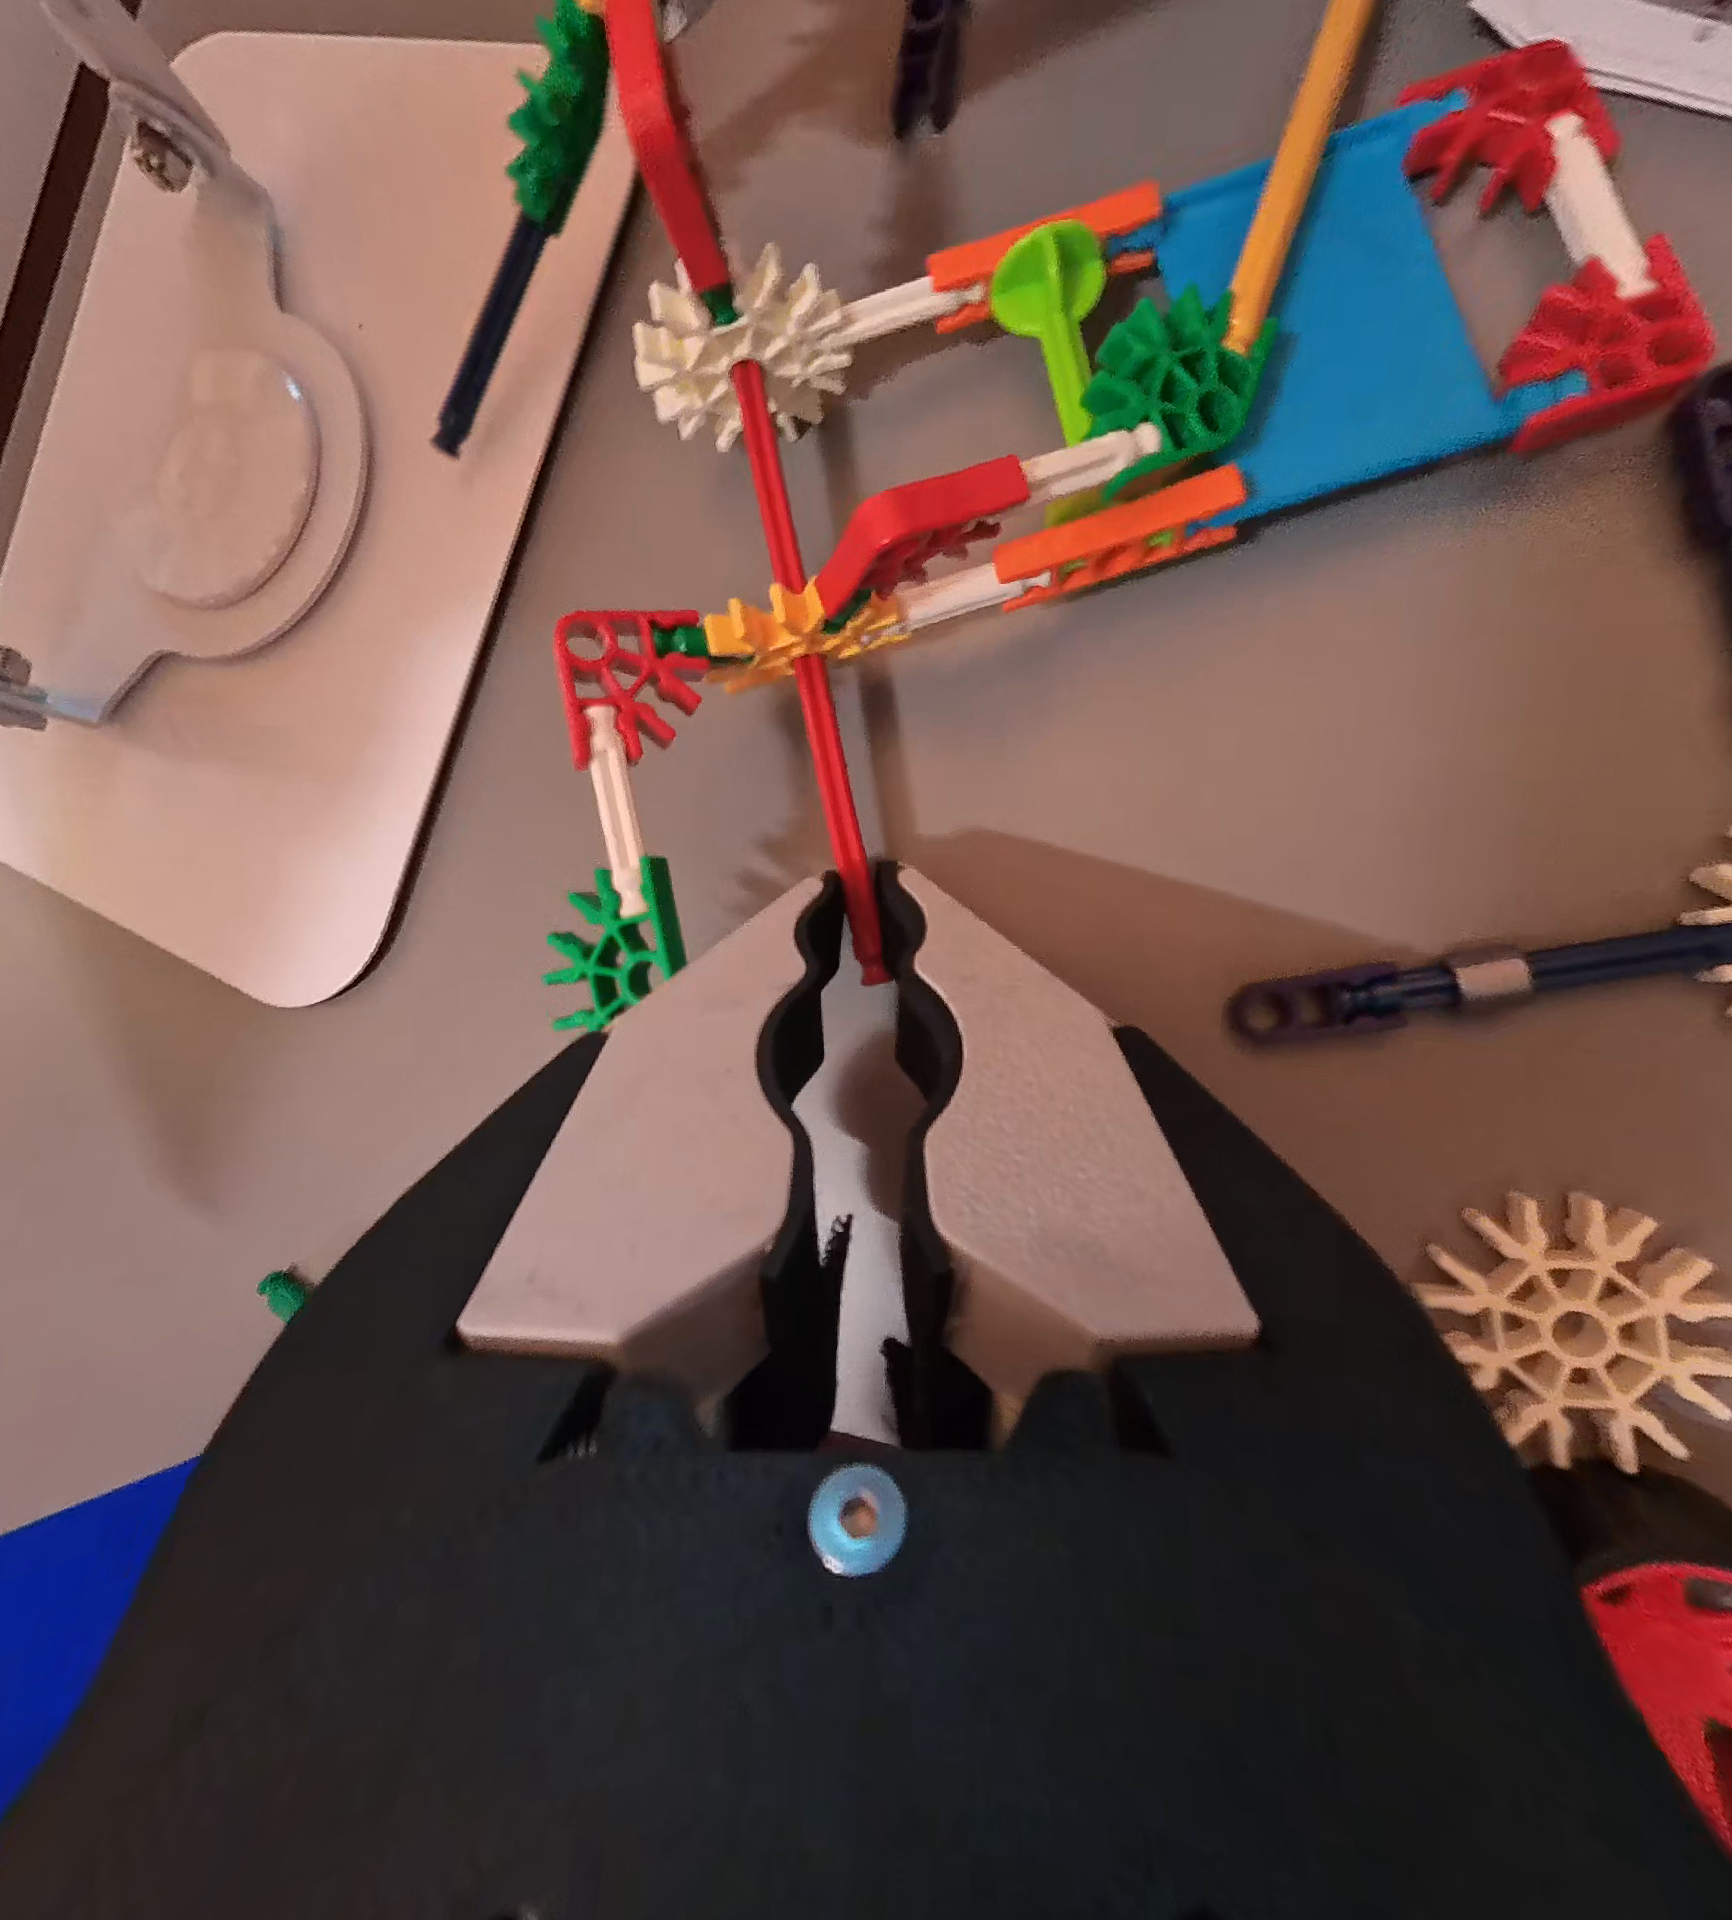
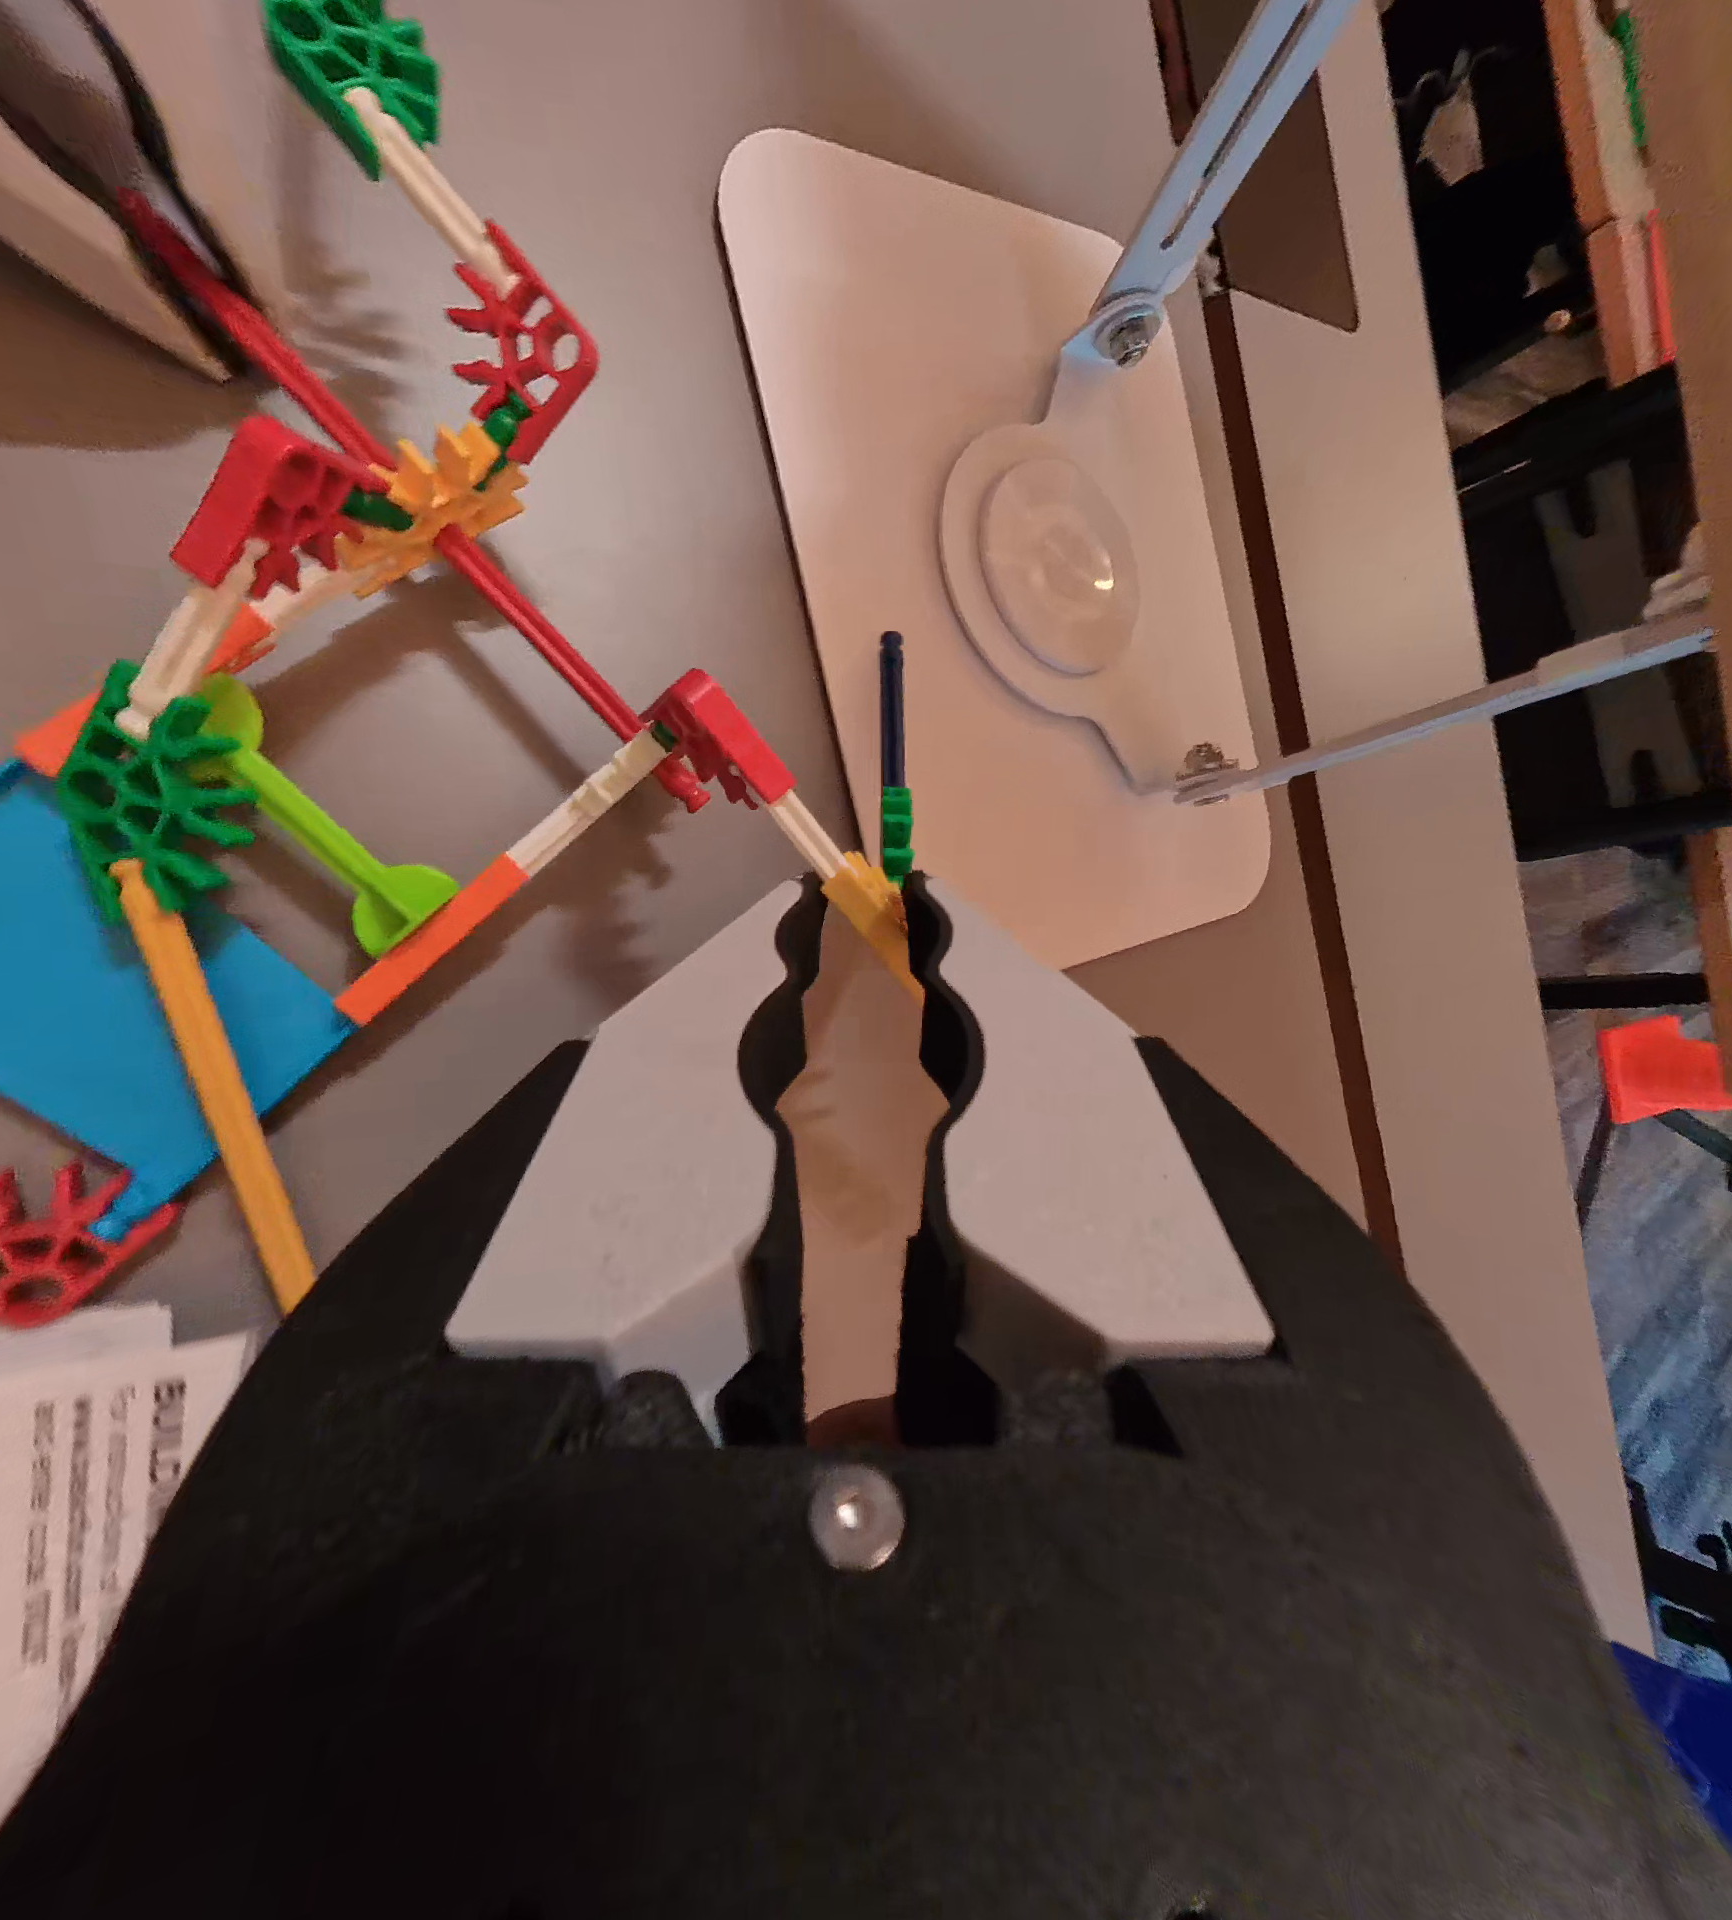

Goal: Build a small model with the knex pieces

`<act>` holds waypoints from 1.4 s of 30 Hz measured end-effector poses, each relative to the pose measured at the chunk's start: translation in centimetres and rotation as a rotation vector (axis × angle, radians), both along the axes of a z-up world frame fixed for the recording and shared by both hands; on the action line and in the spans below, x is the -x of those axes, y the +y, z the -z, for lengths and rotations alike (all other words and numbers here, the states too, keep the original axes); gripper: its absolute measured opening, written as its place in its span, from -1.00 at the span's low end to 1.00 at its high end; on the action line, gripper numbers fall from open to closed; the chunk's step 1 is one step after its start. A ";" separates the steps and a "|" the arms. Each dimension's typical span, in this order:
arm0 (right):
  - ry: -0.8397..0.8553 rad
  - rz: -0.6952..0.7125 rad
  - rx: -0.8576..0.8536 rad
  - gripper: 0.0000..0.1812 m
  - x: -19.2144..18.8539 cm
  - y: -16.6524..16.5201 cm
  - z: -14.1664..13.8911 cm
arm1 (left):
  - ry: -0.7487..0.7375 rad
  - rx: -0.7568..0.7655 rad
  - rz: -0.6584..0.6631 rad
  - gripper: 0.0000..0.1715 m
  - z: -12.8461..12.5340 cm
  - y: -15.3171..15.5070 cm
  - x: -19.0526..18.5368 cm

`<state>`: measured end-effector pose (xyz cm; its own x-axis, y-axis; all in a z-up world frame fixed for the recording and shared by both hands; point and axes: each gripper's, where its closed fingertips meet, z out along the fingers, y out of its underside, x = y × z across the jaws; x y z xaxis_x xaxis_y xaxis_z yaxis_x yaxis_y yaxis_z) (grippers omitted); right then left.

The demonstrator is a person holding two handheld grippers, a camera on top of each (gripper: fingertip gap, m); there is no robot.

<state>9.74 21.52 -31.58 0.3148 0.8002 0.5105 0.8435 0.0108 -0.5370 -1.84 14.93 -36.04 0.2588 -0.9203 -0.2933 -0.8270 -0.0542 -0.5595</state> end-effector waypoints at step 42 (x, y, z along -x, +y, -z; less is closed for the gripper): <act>0.138 -0.183 0.531 -0.88 5.0 -8.5 3.4 | 0.066 -0.010 0.510 -0.84 -0.4 -11.9 -4.3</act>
<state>4.74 13.05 -34.94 0.1822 0.9832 -0.0122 0.7754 -0.1513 -0.6131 2.43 3.06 -35.64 -0.2419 -0.9218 -0.3030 -0.7802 0.3705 -0.5040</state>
